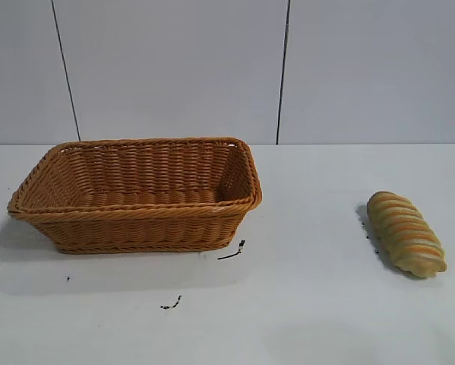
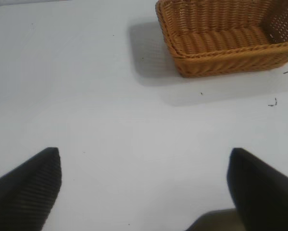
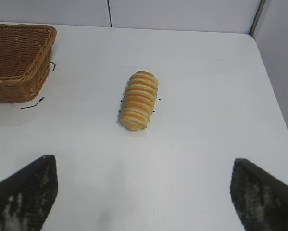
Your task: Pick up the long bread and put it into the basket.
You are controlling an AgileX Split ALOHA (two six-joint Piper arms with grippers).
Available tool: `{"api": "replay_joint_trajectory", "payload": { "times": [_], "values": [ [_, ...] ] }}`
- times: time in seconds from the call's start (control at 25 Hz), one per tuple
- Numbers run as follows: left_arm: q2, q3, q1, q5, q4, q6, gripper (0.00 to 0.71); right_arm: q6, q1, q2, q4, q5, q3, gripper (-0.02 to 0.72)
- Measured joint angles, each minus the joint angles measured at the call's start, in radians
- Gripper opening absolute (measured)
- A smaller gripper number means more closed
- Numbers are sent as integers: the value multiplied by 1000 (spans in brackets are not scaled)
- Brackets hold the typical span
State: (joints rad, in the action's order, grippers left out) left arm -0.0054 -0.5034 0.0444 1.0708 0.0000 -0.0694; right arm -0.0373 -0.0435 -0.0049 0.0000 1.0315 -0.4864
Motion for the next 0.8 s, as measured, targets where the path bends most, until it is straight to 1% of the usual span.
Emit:
{"api": "replay_joint_trajectory", "payload": {
  "times": [0.36,0.44,0.6,0.8],
  "values": [
    [0,0,0,0,0,0,696,0,0,2,0,-2,-2,672],
    [0,0,0,0,0,0,696,0,0,35,0,0,-16,672],
    [0,0,0,0,0,0,696,0,0,212,0,-3,-74,672],
    [0,0,0,0,0,0,696,0,0,529,0,-12,-169,672]
  ]
}}
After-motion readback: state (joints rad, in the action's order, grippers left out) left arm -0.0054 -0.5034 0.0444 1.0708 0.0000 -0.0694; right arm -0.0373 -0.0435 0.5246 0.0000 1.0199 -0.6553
